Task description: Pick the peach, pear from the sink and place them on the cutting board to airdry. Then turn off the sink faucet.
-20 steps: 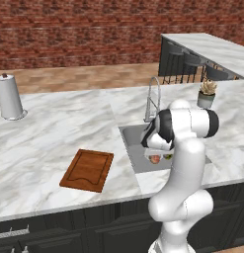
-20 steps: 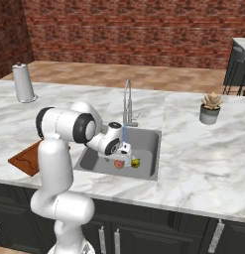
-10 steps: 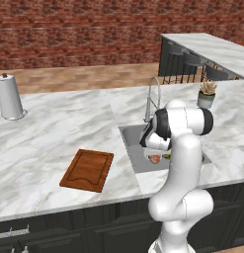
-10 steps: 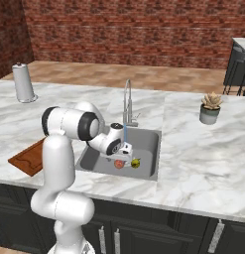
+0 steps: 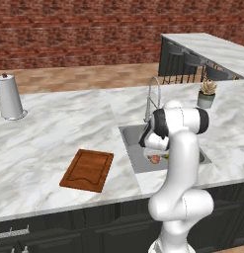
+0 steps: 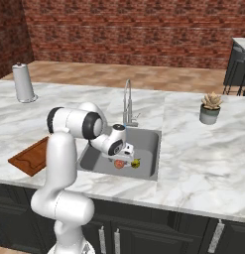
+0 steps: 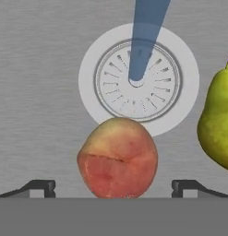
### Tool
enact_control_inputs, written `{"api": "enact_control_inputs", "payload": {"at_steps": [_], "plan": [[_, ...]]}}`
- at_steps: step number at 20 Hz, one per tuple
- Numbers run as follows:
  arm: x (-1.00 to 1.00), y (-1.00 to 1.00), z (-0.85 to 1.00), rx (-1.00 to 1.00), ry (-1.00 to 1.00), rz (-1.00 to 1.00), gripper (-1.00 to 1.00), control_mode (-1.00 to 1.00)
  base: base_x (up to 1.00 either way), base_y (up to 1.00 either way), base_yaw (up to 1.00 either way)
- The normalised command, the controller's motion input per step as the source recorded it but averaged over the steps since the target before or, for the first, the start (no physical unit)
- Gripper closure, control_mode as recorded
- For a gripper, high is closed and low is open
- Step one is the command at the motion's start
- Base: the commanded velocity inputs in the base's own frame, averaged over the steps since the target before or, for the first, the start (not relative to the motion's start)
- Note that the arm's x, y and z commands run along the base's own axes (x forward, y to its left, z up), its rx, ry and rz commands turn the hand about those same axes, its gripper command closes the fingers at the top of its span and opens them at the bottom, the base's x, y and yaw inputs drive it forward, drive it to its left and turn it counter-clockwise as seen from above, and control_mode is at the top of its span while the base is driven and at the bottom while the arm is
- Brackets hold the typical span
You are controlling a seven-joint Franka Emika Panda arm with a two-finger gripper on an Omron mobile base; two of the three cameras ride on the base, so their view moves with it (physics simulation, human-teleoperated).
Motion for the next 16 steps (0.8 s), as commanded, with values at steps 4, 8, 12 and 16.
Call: {"api": "enact_control_inputs", "payload": {"at_steps": [4,8,12,16], "plan": [[0.19,0.0,-0.17,0.0,0.0,0.0,-1.0,-1.0,0.0,0.0,0.0],[0.1,-0.01,-0.16,0.0,0.0,0.0,-1.0,-1.0,0.0,0.0,0.0],[0.0,0.0,-0.12,0.0,0.0,0.0,-1.0,-1.0,0.0,0.0,0.0],[0.0,0.0,-0.08,0.0,0.0,0.0,-1.0,-1.0,0.0,0.0,0.0]]}}
